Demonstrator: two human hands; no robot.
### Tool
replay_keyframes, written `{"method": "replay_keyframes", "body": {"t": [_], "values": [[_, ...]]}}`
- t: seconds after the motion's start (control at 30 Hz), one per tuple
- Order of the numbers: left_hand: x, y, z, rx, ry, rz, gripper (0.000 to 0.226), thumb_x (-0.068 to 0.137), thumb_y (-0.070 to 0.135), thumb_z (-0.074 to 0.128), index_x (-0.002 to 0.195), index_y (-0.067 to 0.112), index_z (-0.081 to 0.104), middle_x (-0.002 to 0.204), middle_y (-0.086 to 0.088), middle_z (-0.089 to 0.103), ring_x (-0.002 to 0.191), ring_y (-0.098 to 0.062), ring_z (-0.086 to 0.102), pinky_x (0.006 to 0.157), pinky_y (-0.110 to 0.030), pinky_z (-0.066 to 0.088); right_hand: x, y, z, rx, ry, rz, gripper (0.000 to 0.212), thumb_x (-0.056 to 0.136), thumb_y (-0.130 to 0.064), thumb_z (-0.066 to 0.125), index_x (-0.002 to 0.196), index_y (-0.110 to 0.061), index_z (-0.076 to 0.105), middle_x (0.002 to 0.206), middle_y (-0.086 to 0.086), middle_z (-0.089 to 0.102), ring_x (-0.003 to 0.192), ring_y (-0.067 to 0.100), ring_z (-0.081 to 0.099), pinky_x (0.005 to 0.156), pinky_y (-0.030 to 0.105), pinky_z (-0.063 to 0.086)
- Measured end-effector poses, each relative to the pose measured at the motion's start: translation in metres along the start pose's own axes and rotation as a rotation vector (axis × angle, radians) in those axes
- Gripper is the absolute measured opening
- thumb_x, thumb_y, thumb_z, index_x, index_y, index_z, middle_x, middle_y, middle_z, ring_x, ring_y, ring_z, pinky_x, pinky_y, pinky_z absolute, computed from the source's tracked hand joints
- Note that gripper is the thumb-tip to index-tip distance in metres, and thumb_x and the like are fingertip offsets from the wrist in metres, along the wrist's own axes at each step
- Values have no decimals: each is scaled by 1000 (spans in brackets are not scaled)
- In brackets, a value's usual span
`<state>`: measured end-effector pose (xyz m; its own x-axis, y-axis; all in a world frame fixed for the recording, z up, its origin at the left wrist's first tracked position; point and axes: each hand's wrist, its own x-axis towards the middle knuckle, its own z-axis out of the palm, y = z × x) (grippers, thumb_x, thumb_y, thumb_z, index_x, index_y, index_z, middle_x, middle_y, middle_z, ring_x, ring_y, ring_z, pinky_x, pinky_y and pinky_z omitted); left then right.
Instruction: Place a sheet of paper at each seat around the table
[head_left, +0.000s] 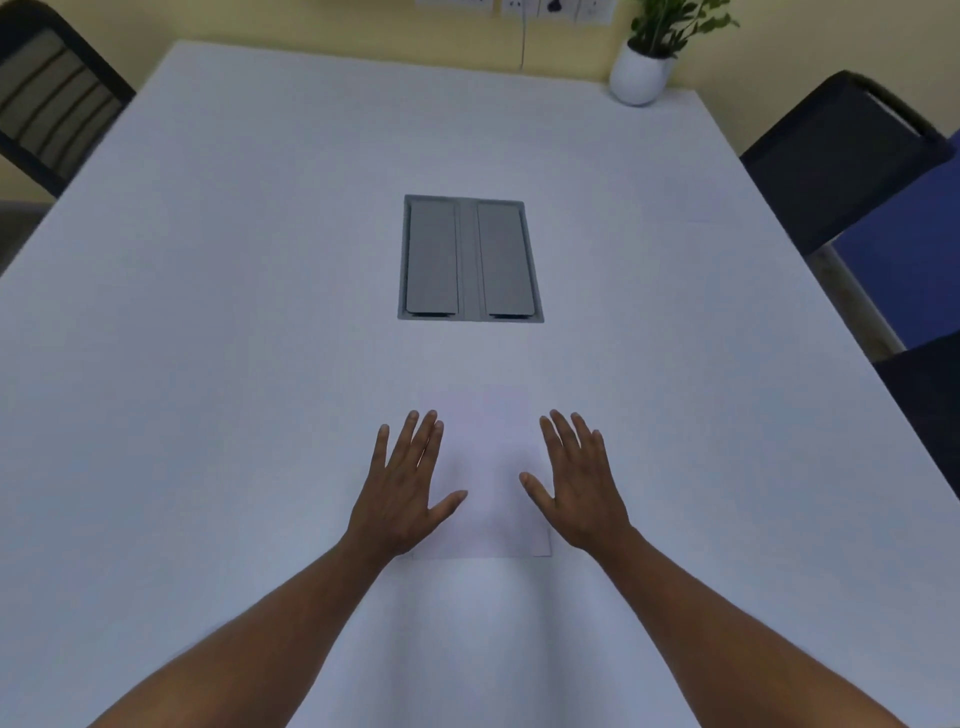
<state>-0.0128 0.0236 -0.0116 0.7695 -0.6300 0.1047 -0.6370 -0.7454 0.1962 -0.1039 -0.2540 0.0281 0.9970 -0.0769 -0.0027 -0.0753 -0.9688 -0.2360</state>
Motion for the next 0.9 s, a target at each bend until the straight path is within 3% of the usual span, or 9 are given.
{"method": "replay_keyframes", "body": {"t": [0.27, 0.37, 0.5, 0.57, 0.7, 0.9], "values": [[3, -27, 22, -42, -116, 45, 93, 107, 75, 29, 172, 11, 11, 182, -5, 10, 169, -25, 5, 132, -58, 12, 49, 10, 19, 37, -141, -53, 83, 103, -64, 34, 168, -12, 26, 176, 9, 26, 164, 34, 18, 132, 55, 14], [8, -36, 30, -71, -161, 55, 101, 103, 82, 32, 173, 11, 14, 182, -5, 9, 169, -24, 2, 134, -56, 8, 73, 20, 29, 56, -213, -68, 85, 101, -64, 36, 167, -10, 29, 174, 13, 30, 162, 36, 25, 130, 56, 22], [19, -48, 41, -112, -283, 104, 114, 94, 93, 31, 173, 12, 14, 182, -3, 5, 169, -22, -2, 135, -56, 7, 103, 34, 41, 91, -297, -91, 80, 104, -53, 57, 163, -3, 35, 170, 18, 36, 158, 35, 35, 131, 43, 23], [25, -52, 43, -132, -349, 120, 120, 89, 96, 35, 173, 14, 11, 182, -1, 2, 169, -21, -5, 136, -56, 4, 118, 41, 44, 111, -326, -79, 81, 103, -45, 66, 163, -3, 33, 171, 17, 33, 159, 34, 31, 131, 39, 19], [34, -57, 50, -152, -407, 121, 127, 83, 98, 42, 174, 16, 8, 182, 3, -4, 168, -19, -10, 135, -50, -7, 139, 52, 56, 118, -391, -70, 99, 96, -55, 71, 167, -7, 23, 176, 14, 21, 163, 33, 18, 133, 42, 13], [34, -62, 62, -171, -426, 138, 131, 78, 101, 43, 173, 16, 13, 181, 7, 0, 168, -18, -4, 136, -53, -1, 150, 58, 67, 137, -446, -22, 110, 93, -59, 72, 169, -8, 11, 179, 12, 5, 166, 30, 5, 134, 40, 6]]}}
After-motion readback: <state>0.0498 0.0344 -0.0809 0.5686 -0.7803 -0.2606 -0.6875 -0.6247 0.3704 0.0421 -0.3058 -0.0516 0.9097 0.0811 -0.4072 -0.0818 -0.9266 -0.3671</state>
